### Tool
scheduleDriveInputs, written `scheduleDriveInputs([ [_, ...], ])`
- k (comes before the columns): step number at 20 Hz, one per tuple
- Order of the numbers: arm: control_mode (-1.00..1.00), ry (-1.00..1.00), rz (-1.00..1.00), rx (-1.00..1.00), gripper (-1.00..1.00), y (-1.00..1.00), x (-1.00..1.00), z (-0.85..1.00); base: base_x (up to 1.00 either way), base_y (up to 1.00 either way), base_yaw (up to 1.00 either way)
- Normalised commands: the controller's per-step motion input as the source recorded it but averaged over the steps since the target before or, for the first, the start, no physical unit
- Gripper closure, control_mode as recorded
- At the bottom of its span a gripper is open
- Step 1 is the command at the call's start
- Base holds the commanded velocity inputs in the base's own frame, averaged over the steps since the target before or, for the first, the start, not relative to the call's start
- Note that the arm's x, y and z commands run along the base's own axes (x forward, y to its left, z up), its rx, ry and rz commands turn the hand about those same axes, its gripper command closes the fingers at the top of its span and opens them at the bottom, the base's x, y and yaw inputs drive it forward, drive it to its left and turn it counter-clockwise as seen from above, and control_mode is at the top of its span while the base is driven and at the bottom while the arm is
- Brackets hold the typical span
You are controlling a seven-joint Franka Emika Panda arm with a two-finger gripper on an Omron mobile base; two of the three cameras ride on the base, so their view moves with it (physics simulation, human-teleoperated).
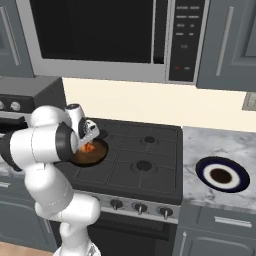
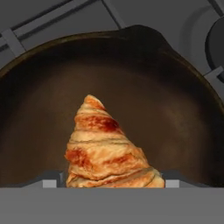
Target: Pick the croissant and place it on the pan. Then turn on the stove to warm the croissant.
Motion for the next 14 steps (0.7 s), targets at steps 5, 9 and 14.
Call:
scheduleDriveInputs([
  [5, -1.0, 0.0, 0.0, 0.0, 1.0, 0.0, 0.15, -0.17, 0.0, 0.0, 0.0],
  [9, -1.0, 0.0, 0.0, 0.0, 1.0, 0.0, 0.09, -0.22, 0.0, 0.0, 0.0],
  [14, -1.0, 0.0, 0.0, 0.0, 1.0, 0.0, 0.06, -0.23, 0.0, 0.0, 0.0],
])
